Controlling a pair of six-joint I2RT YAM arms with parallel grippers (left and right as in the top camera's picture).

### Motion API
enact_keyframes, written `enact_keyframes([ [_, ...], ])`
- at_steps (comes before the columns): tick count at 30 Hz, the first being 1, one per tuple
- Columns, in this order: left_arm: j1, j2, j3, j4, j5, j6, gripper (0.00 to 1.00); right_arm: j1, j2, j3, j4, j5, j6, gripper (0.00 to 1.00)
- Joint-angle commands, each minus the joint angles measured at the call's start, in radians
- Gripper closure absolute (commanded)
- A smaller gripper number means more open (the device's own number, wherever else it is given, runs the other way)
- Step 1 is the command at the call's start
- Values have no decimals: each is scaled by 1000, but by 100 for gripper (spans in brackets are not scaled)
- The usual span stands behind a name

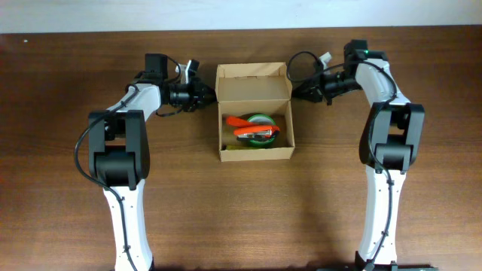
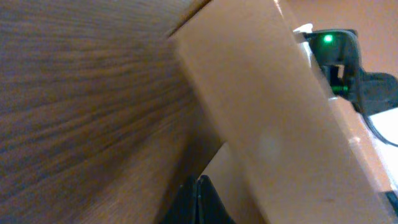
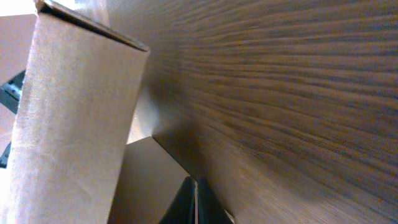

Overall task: Pack container
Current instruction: 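Push the lid flap forward over the box with both grippers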

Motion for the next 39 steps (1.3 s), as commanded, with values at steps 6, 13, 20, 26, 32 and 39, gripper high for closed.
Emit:
enact_keyframes([
  [6,-17,8,15,137,125,-107,98,40,1,3,38,-157,2,96],
  [13,-17,8,43,253,179,-190,98,37,0,5,45,-217,1,96],
  [20,-17,8,143,252,213,-190,98,37,-34,58,44,-242,-19,96],
  [26,-19,7,227,234,229,-197,98,37,-47,224,-17,-214,-17,96],
  [32,-38,-2,298,197,208,-196,98,35,-47,352,-92,-162,-18,96],
  [39,-76,-43,310,144,172,-173,98,37,-54,443,-219,-83,-82,96],
])
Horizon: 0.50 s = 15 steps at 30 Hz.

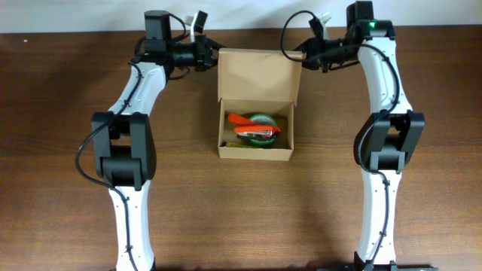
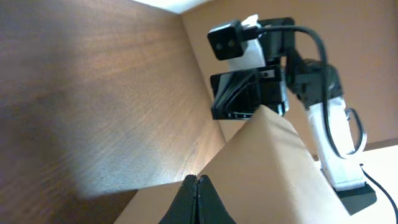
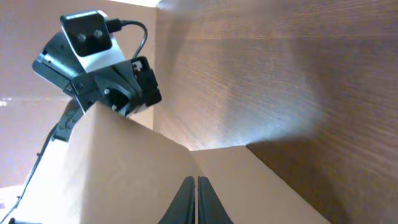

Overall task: Pack container
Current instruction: 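Push the lid flap forward over the box with both grippers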

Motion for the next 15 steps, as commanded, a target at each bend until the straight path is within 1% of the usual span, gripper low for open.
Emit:
enact_keyframes([
  [1,-27,-56,20,-61,-26,50,98,-2,-48,57,-61,84,-81,96],
  [6,-52,-145,20,-375,-172,303,98,-1,-83,99,-153,186,-136,96],
  [9,-57,-198,20,-529,-261,422,98,-1,-105,100,-187,225,-143,96],
  [12,-68,-255,20,-661,-351,517,98,2,-128,100,-242,272,-177,96],
  [15,-86,-293,20,-750,-413,561,98,16,-152,100,-298,350,-214,96],
])
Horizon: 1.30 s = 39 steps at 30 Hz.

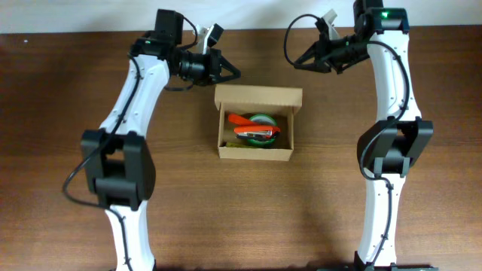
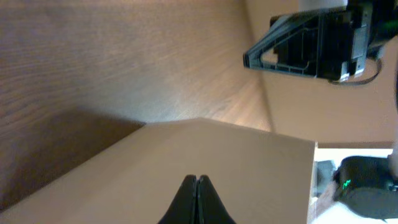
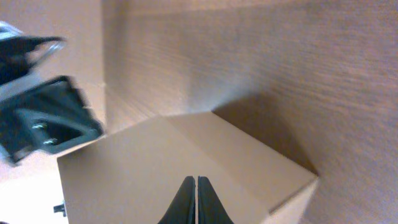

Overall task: Pack container
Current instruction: 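Push the lid flap forward over the box with both grippers, then press down on the closed lid with both grippers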

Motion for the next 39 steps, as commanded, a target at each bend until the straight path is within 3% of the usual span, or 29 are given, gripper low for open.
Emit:
enact_keyframes([
  [1,-27,-68,11,-61,-128,141,98,22,-71,25,-32,123,-66,96],
  [12,-163,-85,11,-275,-365,227,98,169,-183,25,-157,425,-87,96],
  [20,-185,-87,11,-411,-552,239,98,273,-277,8,-157,634,-8,96],
  [32,-216,-179,11,-433,-795,260,98,290,-561,-536,-119,718,3,96],
  [39,-262,-217,10,-418,-864,264,98,291,-662,-703,-76,733,11,96],
])
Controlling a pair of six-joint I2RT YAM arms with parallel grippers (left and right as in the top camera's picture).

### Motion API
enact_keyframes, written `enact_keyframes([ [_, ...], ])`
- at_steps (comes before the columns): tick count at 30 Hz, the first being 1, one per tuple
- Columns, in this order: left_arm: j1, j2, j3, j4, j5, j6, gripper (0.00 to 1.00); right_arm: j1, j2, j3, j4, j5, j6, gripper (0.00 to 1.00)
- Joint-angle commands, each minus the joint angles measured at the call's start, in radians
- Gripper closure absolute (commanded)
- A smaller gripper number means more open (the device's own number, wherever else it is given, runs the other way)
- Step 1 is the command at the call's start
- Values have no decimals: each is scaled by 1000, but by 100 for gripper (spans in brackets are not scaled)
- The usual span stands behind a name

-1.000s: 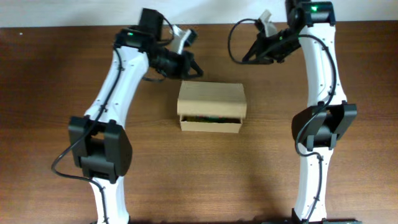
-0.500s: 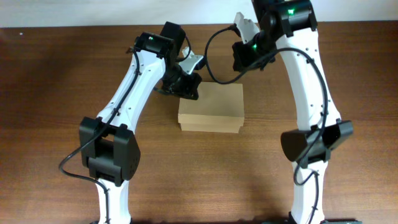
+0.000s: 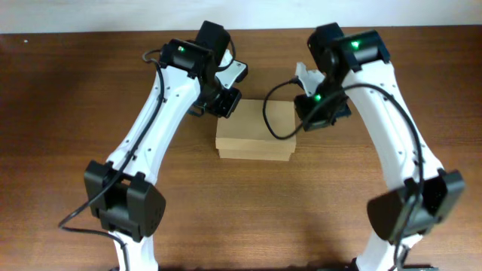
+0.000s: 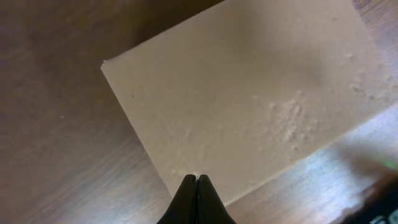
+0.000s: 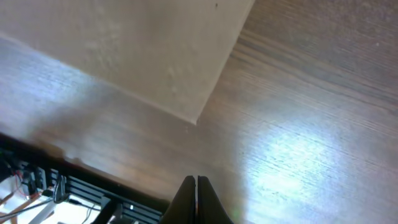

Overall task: Pack container
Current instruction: 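Press down on the closed lid with both grippers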

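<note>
The cardboard box (image 3: 254, 130) lies at the table's middle with its lid down flat, so the contents are hidden. In the left wrist view the plain lid (image 4: 249, 87) fills the frame. My left gripper (image 4: 196, 181) is shut, empty, with its tips over the lid's near edge at the box's back left corner. My right gripper (image 5: 196, 182) is shut and empty too. It hangs over bare wood just off the box's back right corner (image 5: 186, 112). From overhead both wrists (image 3: 224, 98) (image 3: 316, 109) flank the box's rear.
Brown wooden table (image 3: 68, 150) all round the box, with a pale wall strip along its far edge (image 3: 90, 15). A dark rack or frame (image 5: 74, 186) shows beyond the table edge in the right wrist view. Both white arms arch over the table's sides.
The lid was tipped partway forward with the orange and green contents showing; now it lies flat and the box is closed. Both grippers have come nearer and lower, beside the box's rear corners.
First both shut grippers sat at the lid's two side edges, the lid standing behind the open box. Then they were farther back at the lid's top corners, lid raised. Then the lid leaned forward over the box. Now it is shut.
</note>
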Motion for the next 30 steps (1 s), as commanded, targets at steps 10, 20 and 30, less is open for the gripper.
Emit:
enact_keyframes([
  [10,-27,-27,-49,22,-60,21,98,8,13,-53,43,21,6,96],
  [20,-27,-27,-129,49,-79,21,98,61,101,-54,89,21,5,96],
  [30,-23,-27,-219,93,-82,21,98,60,194,-54,100,21,2,96],
])
